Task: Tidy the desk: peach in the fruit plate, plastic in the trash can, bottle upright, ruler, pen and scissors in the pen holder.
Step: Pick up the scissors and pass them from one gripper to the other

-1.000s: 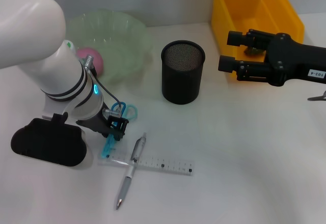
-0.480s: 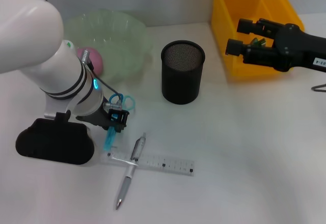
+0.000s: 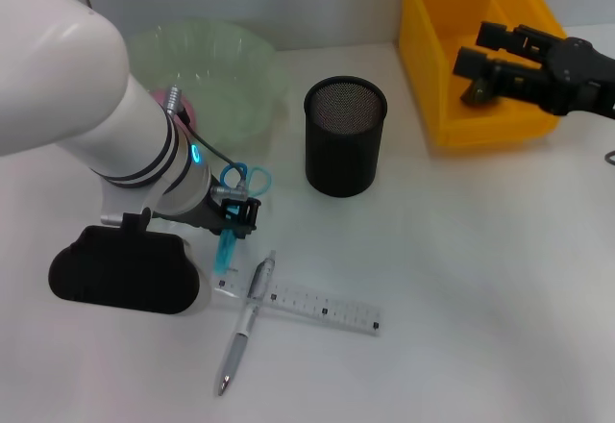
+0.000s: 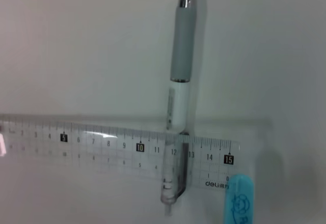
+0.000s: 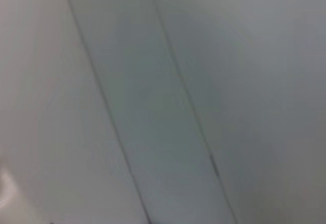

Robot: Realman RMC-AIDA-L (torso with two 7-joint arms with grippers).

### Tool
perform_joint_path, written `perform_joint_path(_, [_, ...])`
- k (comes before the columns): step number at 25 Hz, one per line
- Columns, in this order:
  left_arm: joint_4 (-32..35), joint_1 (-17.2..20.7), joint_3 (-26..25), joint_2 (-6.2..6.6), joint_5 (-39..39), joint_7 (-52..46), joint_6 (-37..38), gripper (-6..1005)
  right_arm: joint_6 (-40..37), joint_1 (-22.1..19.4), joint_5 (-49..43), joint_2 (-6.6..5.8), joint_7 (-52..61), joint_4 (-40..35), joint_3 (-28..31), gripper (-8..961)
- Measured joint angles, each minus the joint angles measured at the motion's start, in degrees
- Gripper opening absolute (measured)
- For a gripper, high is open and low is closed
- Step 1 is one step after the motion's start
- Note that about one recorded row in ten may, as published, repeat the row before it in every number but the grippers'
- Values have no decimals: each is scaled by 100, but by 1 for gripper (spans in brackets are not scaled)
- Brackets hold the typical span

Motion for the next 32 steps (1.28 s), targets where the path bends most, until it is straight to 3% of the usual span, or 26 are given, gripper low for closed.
perform_joint_path(8, [165,49,-26,-28,150,-155,-40,225,373,85,55,-28,808,284,77,824])
perform_joint_path(16, [548,206,-69,-37,453,-322,-50,227,364,92,59,-31,859,395,84,824])
perform_joint_path(26, [534,181,-74,-8,464,-317,-189,229,386,157,60,-31,877,444,50,825])
perform_joint_path(32, [704,219,-80,-19,577,-431,-210,231,630,267,63,-38,1778,665,106,825])
